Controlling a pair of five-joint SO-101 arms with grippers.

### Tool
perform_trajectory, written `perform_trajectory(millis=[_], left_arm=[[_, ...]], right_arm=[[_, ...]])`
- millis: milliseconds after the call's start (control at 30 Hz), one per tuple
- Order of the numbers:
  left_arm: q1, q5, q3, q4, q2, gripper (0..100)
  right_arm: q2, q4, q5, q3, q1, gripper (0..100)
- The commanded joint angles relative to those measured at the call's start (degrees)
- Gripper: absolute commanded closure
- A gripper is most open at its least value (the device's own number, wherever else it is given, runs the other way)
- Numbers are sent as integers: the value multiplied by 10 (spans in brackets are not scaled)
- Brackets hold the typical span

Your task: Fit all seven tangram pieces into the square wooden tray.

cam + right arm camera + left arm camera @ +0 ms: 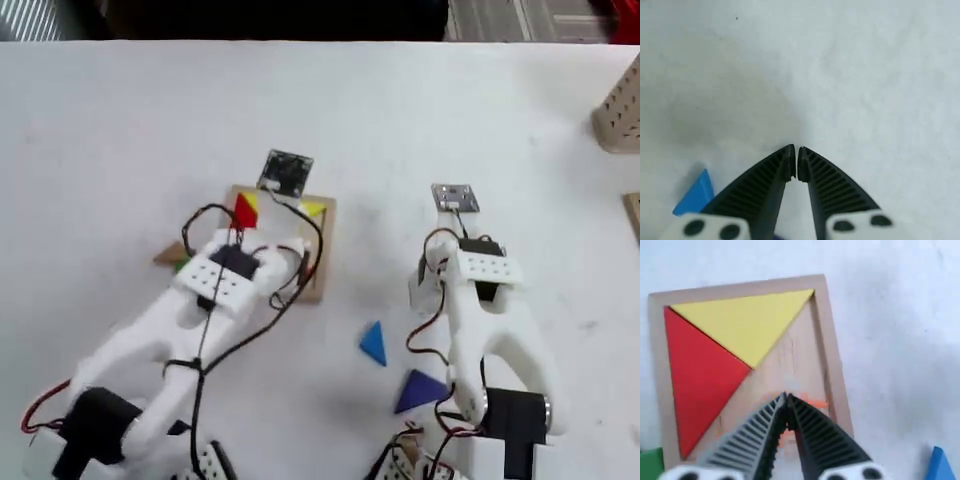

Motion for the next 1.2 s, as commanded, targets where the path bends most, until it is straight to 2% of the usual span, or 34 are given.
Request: perform_trajectory(millis=[0, 167, 333, 1033, 1167], left_arm=[[-5, -2, -47, -48, 56, 978], [-5, -2, -109, -32, 140, 978], [-9, -2, -121, -25, 172, 978], [-102, -3, -95, -7, 170, 979], [-123, -2, -90, 7, 136, 979]], right_arm=[[-21, -19, 8, 3, -4, 974], [-21, -19, 8, 3, -4, 974], [-22, -19, 8, 3, -4, 974], [-22, -17, 9, 3, -4, 974], [-22, -17, 9, 3, -4, 974]])
